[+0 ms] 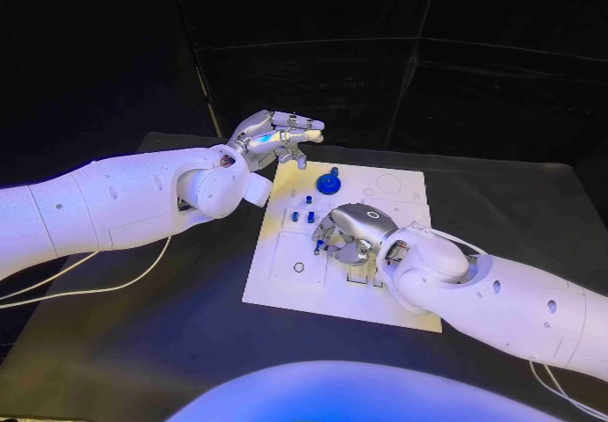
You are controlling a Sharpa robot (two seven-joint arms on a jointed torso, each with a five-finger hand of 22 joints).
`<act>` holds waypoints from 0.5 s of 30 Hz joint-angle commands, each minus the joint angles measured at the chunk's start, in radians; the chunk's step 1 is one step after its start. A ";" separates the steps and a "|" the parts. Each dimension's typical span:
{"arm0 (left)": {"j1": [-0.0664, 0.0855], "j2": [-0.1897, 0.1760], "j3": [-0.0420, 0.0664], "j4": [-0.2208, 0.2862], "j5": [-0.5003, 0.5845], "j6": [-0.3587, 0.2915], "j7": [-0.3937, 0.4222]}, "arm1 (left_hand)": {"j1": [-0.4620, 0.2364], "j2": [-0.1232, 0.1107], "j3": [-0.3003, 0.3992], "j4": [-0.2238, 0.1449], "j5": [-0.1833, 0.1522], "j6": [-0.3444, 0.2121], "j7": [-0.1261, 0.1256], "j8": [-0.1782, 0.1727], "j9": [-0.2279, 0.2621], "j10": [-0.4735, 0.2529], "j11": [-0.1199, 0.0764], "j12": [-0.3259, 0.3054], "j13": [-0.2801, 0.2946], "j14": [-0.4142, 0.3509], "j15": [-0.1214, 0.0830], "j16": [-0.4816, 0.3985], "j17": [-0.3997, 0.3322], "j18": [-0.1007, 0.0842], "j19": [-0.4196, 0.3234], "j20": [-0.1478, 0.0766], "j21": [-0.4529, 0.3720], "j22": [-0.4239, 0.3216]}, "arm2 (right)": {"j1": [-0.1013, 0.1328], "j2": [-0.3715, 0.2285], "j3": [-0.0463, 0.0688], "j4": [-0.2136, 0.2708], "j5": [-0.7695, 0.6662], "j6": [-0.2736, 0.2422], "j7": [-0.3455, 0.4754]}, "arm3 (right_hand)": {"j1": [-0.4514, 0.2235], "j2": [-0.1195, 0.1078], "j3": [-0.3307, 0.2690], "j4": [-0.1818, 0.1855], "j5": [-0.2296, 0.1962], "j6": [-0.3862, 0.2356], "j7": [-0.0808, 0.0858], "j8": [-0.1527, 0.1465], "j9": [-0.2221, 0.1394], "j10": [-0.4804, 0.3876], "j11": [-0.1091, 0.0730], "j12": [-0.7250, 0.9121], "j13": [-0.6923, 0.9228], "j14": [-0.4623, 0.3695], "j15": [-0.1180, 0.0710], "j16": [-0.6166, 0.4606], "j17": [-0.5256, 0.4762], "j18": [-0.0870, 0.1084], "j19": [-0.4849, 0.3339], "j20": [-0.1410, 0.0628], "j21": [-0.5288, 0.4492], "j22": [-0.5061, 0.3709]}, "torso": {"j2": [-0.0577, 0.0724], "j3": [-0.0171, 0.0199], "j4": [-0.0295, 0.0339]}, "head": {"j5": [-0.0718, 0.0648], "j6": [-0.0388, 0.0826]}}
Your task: Assemble the parts on the task board
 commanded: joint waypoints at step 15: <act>0.002 0.000 0.001 -0.003 -0.006 0.020 0.011 | -0.004 0.006 -0.008 0.003 -0.003 -0.011 0.002 -0.006 -0.001 -0.011 -0.001 0.005 -0.001 -0.003 0.002 0.000 -0.001 0.011 -0.003 0.003 -0.007 -0.001 | 0.001 0.002 0.000 0.003 -0.020 0.052 -0.015 | -0.009 0.000 0.006 0.003 -0.004 0.005 0.004 -0.004 0.000 0.005 0.004 -0.005 -0.001 0.034 -0.003 0.003 -0.004 0.003 0.000 0.004 0.002 -0.001 | 0.000 -0.0002 0.0012 | 0.011 -0.002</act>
